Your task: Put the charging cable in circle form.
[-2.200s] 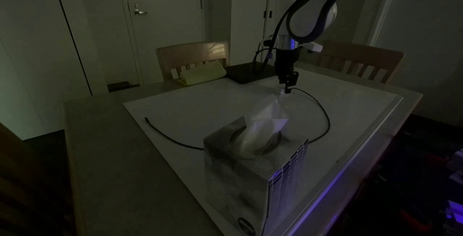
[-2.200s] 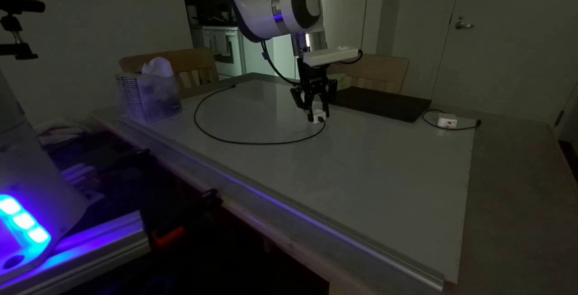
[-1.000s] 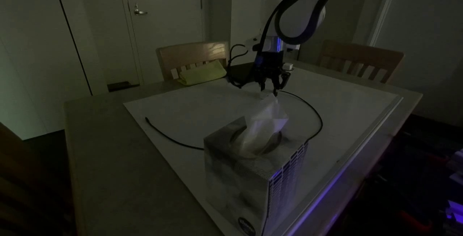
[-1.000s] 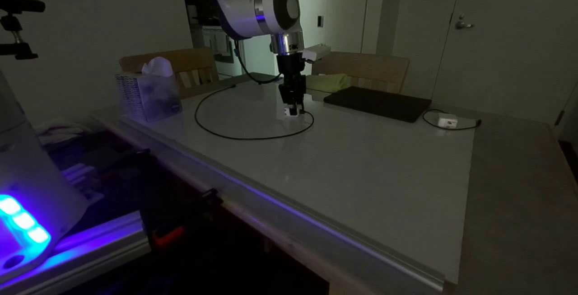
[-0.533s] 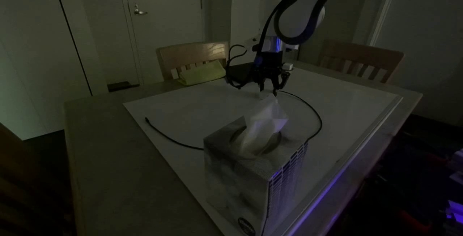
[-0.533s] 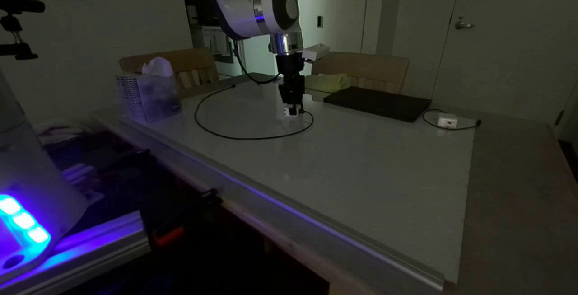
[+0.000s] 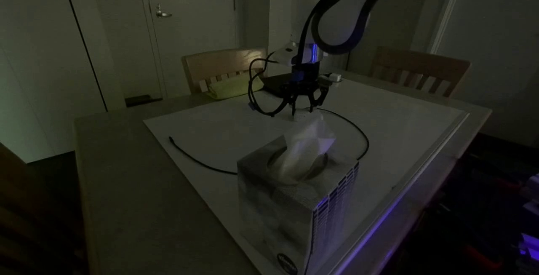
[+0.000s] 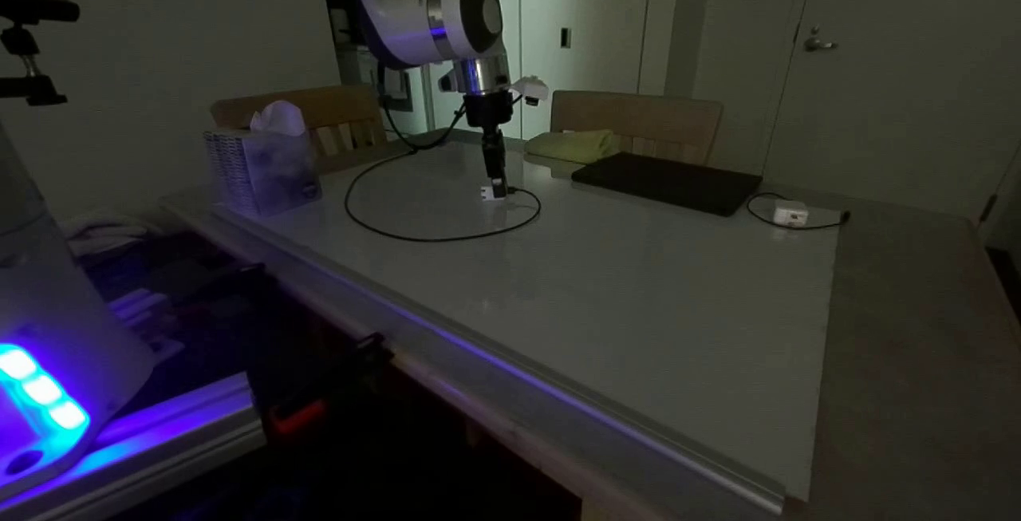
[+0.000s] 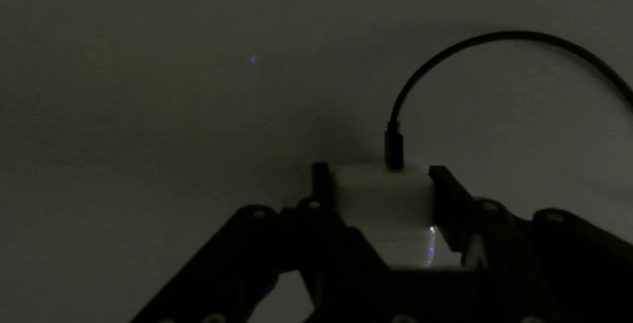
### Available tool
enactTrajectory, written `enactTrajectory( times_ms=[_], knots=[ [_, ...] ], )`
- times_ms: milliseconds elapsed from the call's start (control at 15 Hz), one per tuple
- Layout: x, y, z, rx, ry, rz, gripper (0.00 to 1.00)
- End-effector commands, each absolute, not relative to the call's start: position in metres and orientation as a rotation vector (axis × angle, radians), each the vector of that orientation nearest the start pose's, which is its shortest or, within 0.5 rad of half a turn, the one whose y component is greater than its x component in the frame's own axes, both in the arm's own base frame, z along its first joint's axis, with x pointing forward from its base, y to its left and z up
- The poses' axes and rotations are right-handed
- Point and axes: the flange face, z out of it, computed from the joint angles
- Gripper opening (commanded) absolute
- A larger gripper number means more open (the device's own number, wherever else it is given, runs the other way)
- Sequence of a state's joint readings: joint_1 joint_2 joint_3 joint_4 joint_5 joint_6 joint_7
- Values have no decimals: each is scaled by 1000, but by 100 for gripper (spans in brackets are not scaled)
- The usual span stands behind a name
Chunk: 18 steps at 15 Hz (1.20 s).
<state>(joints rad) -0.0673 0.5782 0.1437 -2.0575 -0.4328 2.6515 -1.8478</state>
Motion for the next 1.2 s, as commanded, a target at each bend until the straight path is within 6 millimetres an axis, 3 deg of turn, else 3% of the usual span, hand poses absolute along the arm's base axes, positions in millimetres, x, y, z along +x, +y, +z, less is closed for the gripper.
enactTrajectory(
  times_ms=[0,200,600,800,867,1133],
  knots=[
    [564,74,150,990,2864,-110,26],
    [550,79,148,763,2907,-115,26],
    [510,108,158,317,2930,12,26],
    [500,119,156,155,2956,55,26],
    [503,118,158,190,2952,28,70],
    [528,93,167,578,2885,5,96]
  ],
)
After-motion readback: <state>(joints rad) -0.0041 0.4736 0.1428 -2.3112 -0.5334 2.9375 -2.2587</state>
